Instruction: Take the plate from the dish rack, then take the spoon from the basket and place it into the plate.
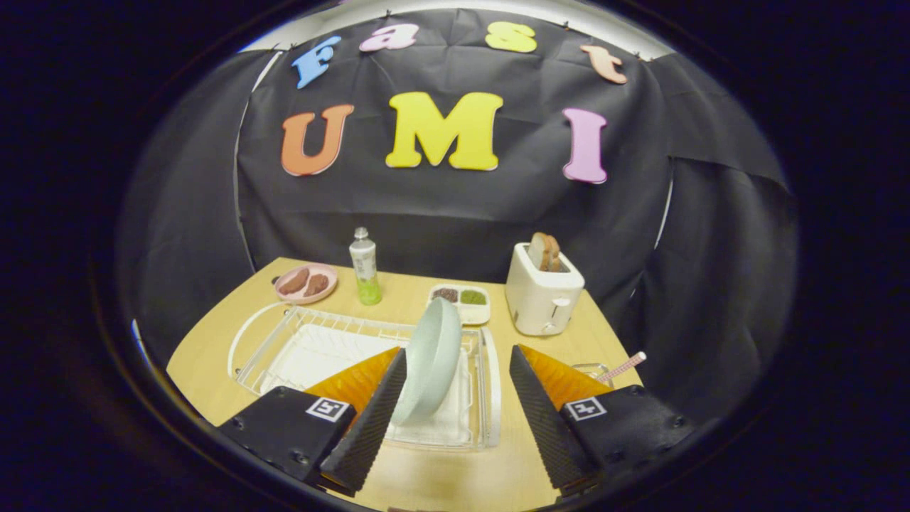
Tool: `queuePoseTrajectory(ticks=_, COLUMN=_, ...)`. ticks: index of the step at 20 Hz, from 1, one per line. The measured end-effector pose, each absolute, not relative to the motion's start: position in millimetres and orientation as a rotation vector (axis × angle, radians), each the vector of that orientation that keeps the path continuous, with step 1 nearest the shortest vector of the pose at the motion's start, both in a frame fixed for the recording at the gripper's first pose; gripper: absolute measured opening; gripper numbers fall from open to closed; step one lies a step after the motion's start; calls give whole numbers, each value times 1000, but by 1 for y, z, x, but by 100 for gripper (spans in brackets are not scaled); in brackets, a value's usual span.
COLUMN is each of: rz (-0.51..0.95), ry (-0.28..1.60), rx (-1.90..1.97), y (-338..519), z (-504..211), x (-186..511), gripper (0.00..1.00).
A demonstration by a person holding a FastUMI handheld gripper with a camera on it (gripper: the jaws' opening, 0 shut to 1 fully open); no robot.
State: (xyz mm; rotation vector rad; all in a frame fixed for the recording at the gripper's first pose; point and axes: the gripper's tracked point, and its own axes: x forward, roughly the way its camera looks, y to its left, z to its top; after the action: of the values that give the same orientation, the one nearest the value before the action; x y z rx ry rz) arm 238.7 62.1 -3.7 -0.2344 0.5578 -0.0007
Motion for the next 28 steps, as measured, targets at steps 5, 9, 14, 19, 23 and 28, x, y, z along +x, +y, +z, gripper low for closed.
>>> queuePoseTrajectory(ticks=5, rz=-86, ry=714, rx=-305, y=70, z=-4, x=274, gripper=72)
queuePoseTrajectory(ticks=9, rz=-151, ry=887, rx=-292, y=69, z=-14, x=291, gripper=48)
queuePoseTrajectory(ticks=14, rz=-284, ry=1000, rx=-377, y=60, z=-15, x=300, gripper=23)
queuePoseTrajectory(ticks=19, rz=-324, ry=1048, rx=-490, y=75, z=-12, x=294, gripper=21)
queuePoseTrajectory(ticks=23, rz=-420, ry=1017, rx=-565, y=81, z=-9, x=288, gripper=17)
queuePoseTrajectory(ticks=28, rz=-521, ry=923, rx=-697, y=100, z=0, x=279, gripper=13)
